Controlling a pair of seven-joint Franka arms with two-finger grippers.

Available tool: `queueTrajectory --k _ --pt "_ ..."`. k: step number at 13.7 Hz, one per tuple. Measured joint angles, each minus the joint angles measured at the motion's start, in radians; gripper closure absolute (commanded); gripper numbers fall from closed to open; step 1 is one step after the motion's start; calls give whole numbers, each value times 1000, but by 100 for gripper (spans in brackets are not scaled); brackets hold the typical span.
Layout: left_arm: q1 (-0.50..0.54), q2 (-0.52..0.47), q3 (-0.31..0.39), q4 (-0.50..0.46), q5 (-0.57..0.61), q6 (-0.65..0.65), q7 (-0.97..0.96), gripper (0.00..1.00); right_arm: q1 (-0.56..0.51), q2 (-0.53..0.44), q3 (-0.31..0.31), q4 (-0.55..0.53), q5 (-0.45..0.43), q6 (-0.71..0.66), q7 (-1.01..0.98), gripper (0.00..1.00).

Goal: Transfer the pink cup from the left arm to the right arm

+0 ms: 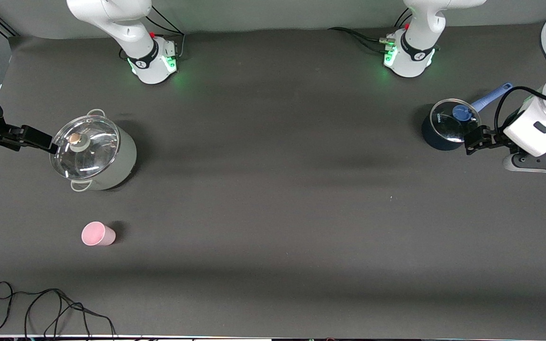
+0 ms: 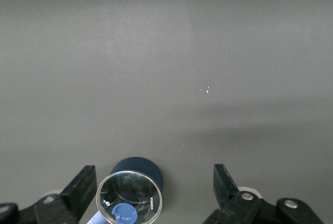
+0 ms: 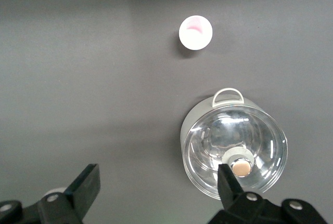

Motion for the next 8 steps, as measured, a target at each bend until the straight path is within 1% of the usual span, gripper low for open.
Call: queueTrajectory --k 5,8 --pt "0 0 1 0 0 1 0 0 0 1 -5 0 -2 0 0 0" --pt "0 0 2 0 0 1 0 0 0 2 -5 0 -30 0 0 0"
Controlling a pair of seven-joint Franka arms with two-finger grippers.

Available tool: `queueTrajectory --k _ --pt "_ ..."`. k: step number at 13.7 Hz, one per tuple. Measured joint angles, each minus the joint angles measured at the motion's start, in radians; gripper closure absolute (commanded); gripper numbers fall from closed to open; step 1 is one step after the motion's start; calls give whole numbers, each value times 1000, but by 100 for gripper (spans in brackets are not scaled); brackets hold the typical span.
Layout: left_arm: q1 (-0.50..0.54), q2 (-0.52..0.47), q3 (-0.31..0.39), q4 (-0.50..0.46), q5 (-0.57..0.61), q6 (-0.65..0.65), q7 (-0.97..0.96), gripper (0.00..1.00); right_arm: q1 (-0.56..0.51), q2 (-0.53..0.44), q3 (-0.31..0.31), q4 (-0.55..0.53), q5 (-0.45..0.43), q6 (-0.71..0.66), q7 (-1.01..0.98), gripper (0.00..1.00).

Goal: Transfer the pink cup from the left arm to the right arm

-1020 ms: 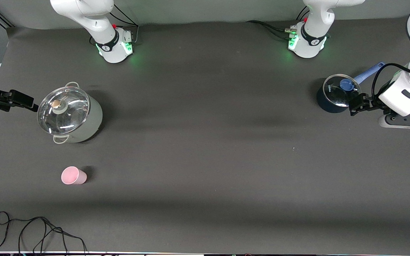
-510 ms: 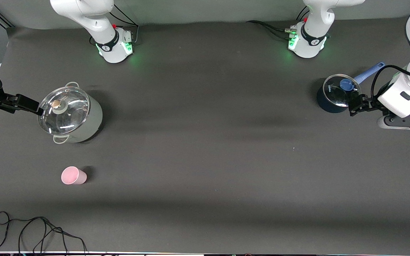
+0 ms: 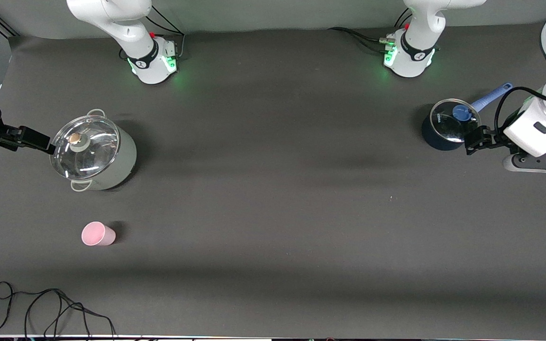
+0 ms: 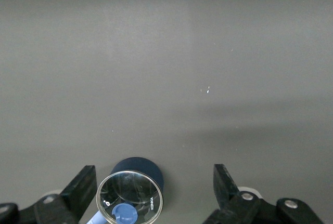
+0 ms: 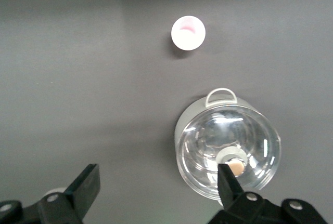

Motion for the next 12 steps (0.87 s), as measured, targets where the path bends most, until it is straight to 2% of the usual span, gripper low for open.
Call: queueTrajectory --k 12 --pt "0 0 0 0 0 0 0 0 0 0 0 0 -9 0 -87 0"
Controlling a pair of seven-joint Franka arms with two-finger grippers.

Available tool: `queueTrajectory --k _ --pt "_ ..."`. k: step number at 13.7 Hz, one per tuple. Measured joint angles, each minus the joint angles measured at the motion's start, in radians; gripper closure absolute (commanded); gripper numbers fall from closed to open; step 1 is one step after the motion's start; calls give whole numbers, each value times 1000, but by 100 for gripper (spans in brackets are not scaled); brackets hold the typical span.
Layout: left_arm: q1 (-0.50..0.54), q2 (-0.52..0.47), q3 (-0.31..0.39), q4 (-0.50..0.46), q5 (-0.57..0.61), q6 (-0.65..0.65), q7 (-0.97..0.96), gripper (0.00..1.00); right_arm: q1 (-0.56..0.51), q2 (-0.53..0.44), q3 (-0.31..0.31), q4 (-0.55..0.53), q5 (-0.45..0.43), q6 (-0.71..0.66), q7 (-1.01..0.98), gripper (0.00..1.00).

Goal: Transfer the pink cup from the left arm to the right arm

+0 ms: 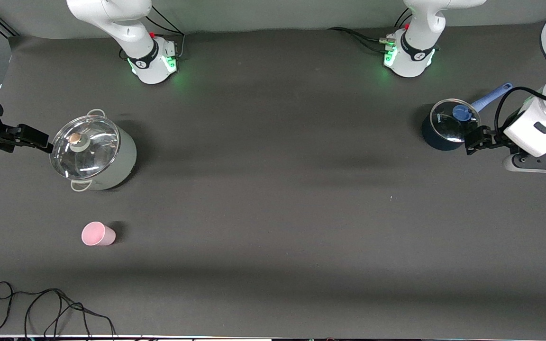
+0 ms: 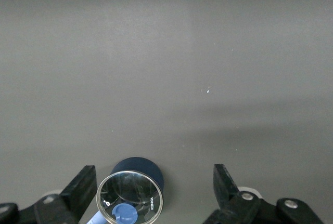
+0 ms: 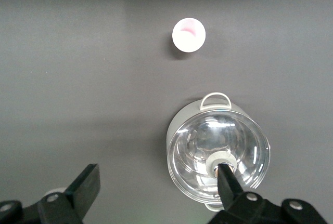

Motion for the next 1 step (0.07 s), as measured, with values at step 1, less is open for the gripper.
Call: queueTrajectory --k 1 --pt "0 0 0 0 0 0 0 0 0 0 0 0 0 0 -1 0"
